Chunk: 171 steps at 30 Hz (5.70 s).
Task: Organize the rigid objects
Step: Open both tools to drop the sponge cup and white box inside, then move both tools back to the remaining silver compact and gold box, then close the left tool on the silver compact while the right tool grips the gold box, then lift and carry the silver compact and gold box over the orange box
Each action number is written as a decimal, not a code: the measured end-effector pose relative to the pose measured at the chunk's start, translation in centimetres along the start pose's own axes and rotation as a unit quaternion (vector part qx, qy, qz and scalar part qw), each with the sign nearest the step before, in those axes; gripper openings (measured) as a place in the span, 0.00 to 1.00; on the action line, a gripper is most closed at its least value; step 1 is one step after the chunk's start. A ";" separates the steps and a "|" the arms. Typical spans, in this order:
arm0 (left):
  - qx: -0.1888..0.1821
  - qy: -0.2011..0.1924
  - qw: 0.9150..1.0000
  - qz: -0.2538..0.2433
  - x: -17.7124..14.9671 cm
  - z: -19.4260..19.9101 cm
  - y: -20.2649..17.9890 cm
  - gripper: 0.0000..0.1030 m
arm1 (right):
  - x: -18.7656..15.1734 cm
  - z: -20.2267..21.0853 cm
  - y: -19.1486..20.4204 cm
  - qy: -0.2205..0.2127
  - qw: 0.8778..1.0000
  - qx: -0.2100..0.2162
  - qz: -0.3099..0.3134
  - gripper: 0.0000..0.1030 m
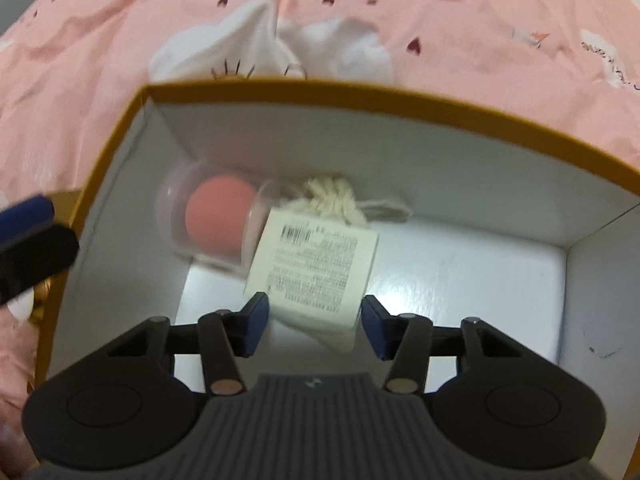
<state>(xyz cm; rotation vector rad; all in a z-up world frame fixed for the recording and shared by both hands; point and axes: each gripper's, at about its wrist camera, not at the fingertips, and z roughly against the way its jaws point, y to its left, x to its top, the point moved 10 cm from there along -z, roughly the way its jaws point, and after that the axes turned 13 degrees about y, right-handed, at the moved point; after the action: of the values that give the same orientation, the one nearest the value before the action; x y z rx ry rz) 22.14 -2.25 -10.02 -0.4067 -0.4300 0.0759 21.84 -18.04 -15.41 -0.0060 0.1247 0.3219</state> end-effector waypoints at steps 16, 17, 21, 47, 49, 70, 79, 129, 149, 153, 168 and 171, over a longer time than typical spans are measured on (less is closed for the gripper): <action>0.024 -0.033 0.998 -0.043 -0.4 2.5 -1.5 0.60 | -2.9 5.7 2.5 -0.110 0.991 -0.036 0.068 0.68; 0.026 -0.035 0.998 -0.045 -0.5 2.8 -1.5 0.60 | -3.5 6.5 2.9 -0.129 0.988 -0.035 0.074 0.68; 0.032 -0.045 0.997 -0.052 -0.9 4.2 -1.7 0.60 | -4.8 9.0 3.8 -0.183 0.980 -0.031 0.077 0.68; 0.097 -0.102 0.990 -0.002 -5.7 11.1 6.8 0.79 | -10.2 13.6 14.0 -0.354 0.922 0.022 0.153 0.90; 0.107 -0.092 0.990 0.013 -6.2 11.1 8.1 0.79 | -10.0 13.2 15.2 -0.342 0.924 0.029 0.170 0.90; 0.181 0.041 0.982 -0.029 -9.3 6.5 13.2 0.85 | -5.8 4.6 20.4 -0.163 0.929 -0.038 0.329 0.72; 0.229 0.074 0.969 -0.060 -9.7 2.8 12.8 0.88 | -2.9 4.4 19.7 -0.128 0.919 -0.060 0.367 0.78; 0.202 0.034 0.979 0.004 -8.0 -0.1 15.8 0.89 | 2.5 -2.1 24.1 -0.056 0.914 -0.084 0.393 0.61; 0.132 -0.045 0.990 0.035 -7.9 4.5 14.4 0.85 | -0.4 6.6 22.6 -0.160 0.932 0.004 0.324 0.60; 0.123 -0.066 0.990 0.022 -7.5 6.4 12.5 0.85 | -1.4 9.5 21.5 -0.202 0.932 0.011 0.301 0.60; 0.041 -0.108 0.987 -0.109 -4.9 9.5 -1.1 0.85 | -5.7 17.3 9.5 -0.285 0.943 -0.015 0.173 0.60; 0.017 -0.094 0.986 -0.139 -4.7 8.5 -4.3 0.85 | -6.8 17.5 6.6 -0.283 0.947 -0.034 0.148 0.60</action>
<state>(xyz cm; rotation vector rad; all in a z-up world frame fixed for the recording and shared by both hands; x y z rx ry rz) 14.23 -3.78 -3.14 -0.3031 -0.6675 -0.1511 15.47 -13.50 2.86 0.0370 -0.4618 0.6161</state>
